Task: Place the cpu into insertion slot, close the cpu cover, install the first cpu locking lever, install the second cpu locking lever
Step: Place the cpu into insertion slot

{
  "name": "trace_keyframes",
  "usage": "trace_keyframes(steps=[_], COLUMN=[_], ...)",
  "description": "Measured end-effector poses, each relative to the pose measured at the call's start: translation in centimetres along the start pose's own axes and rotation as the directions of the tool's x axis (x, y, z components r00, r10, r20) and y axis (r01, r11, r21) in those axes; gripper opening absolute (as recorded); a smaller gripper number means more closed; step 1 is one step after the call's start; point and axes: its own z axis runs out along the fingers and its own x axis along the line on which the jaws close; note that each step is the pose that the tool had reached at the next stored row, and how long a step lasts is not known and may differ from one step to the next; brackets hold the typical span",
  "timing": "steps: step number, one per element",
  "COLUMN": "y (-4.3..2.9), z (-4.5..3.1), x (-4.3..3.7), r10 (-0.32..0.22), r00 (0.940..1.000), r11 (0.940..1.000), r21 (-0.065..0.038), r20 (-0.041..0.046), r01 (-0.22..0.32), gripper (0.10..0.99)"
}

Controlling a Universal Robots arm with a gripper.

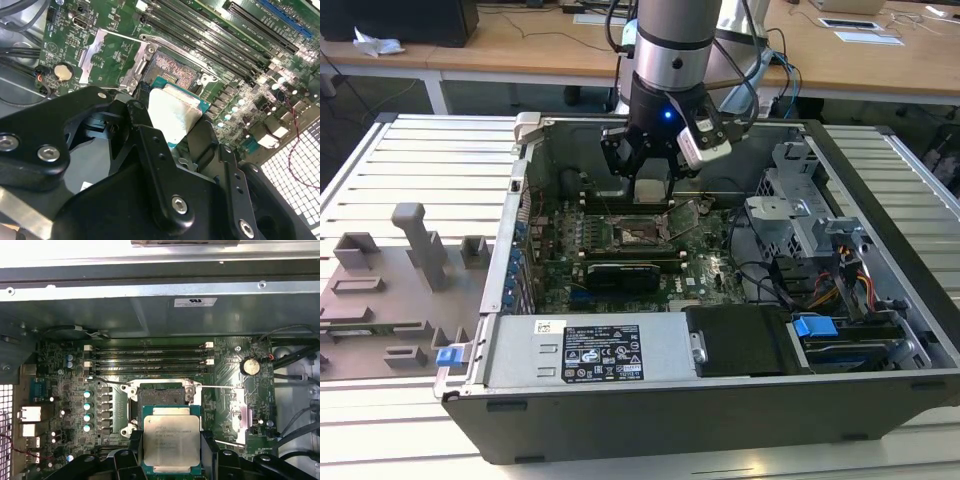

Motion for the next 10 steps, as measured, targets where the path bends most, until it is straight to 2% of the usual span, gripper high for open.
trace_keyframes(steps=[6, 10], y=[-0.01, 0.31], z=[0.65, 1.08], x=[-0.01, -0.01], r10=[0.000, 0.000], r00=[1.0000, 1.0000], r11=[1.0000, 1.0000], r21=[0.000, 0.000], r20=[0.0001, 0.0000], r01=[0.000, 0.000], gripper=[0.541, 0.541])
